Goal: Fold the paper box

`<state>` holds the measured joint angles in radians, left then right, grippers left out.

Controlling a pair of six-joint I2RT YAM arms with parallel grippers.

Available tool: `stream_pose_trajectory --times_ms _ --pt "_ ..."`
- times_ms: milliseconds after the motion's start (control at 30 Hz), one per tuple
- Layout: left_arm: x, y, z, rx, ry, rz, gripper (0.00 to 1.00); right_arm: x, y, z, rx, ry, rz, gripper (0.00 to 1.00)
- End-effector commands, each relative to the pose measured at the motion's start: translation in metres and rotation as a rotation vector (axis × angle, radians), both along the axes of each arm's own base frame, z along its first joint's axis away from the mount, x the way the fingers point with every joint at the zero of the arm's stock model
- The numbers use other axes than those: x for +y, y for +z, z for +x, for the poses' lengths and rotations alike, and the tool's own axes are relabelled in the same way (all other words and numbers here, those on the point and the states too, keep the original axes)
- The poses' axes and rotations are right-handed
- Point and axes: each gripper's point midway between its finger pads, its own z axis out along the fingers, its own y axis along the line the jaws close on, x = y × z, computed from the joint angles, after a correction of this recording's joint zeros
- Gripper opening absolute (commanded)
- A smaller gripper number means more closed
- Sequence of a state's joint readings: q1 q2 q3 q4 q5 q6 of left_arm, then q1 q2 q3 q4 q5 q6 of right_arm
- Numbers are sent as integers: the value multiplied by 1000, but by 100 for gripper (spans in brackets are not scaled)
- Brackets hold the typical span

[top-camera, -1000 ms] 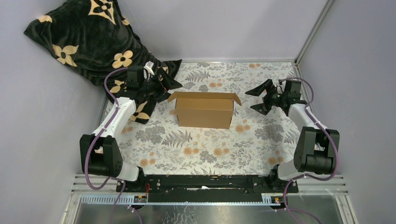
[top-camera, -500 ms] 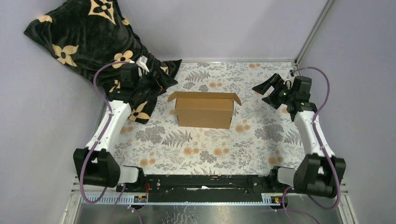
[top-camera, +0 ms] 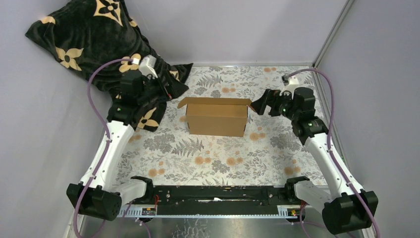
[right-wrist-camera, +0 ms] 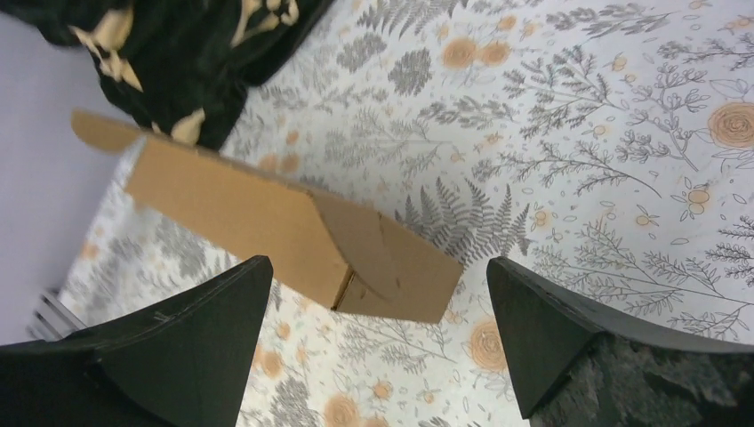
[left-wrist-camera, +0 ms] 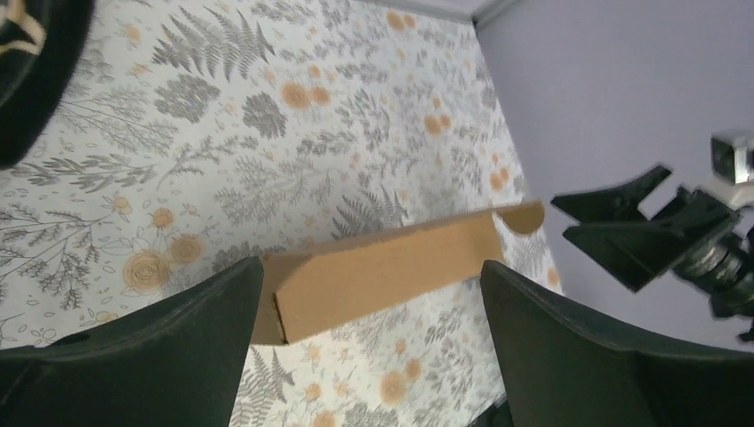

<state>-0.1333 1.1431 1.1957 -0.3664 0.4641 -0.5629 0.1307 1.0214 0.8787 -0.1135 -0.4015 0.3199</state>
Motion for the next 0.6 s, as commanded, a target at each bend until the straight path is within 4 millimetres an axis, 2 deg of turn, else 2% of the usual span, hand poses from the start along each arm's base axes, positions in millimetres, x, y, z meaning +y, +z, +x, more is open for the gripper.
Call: stream_pose_trajectory --times_ms 0,67,167,233,367,400,433,467,500,567 --pt "-17 -1 -17 -125 -39 173 99 5 17 -7 -136 47 -171 100" --pt "-21 1 -23 -172 -35 213 99 7 26 -11 -166 45 -178 98" --pt "-17 1 -27 -206 -24 250 99 8 34 -15 -186 51 -212 80" --pt "-13 -2 -27 -218 -15 273 99 10 39 -16 -194 56 -218 72" --pt "-15 8 -34 -250 -34 264 99 16 54 -21 -203 80 -236 69" --pt "-16 13 -37 -263 -35 259 99 16 61 -22 -204 72 -236 69" --pt "-19 20 -39 -279 -41 250 99 15 72 -22 -208 59 -229 74" --pt "-21 26 -41 -288 -44 243 99 14 81 -23 -196 48 -222 89" --pt "-22 30 -41 -287 -45 238 99 13 92 -21 -184 32 -219 98" --pt "-26 35 -39 -277 -55 218 99 4 111 -14 -149 -32 -227 100"
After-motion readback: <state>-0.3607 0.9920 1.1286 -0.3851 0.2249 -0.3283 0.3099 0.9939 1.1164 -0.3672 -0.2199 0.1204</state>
